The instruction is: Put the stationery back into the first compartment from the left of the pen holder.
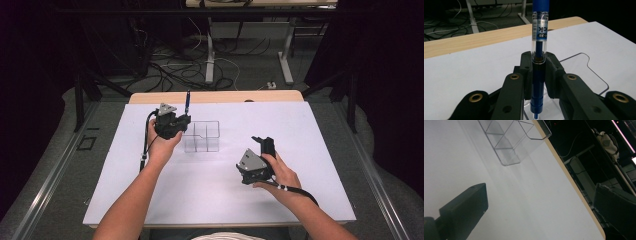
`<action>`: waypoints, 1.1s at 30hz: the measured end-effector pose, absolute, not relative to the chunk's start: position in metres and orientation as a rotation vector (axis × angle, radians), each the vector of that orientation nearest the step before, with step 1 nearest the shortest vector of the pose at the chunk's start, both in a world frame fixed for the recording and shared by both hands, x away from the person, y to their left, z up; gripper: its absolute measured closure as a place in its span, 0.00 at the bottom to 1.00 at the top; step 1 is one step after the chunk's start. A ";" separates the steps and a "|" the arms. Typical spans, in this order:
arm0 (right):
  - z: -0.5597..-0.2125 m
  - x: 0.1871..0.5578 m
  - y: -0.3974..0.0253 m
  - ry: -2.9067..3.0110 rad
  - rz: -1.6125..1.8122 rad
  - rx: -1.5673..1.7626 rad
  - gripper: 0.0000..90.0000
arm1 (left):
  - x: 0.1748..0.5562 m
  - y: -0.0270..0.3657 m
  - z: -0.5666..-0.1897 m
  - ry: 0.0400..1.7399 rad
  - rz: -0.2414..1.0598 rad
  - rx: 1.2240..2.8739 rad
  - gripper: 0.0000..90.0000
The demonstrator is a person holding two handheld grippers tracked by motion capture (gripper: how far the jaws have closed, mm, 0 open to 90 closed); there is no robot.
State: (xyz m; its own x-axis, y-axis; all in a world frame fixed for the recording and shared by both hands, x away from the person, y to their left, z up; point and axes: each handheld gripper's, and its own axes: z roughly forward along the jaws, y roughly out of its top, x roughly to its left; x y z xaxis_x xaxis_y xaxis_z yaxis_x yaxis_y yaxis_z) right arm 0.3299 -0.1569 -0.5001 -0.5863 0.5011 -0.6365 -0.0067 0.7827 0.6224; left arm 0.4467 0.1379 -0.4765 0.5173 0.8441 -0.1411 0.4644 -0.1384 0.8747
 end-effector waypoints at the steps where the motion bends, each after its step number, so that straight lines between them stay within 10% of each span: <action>1: -0.500 0.330 -0.157 2.097 0.745 0.374 0.00 | 0.447 0.138 -0.477 1.095 0.487 1.780 0.87; 33: -0.496 0.336 -0.167 2.092 0.762 0.465 0.00 | 0.384 0.186 -0.456 0.935 0.465 1.754 0.26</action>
State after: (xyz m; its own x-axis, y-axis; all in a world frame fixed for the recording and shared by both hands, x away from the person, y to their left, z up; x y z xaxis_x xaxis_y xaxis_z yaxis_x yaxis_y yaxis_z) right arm 0.3356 -0.1671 -0.4965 -0.5780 0.5653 -0.5885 0.0542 0.7462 0.6635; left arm 0.3836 0.1865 -0.4563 0.6198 0.7749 -0.1237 0.3691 -0.1488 0.9174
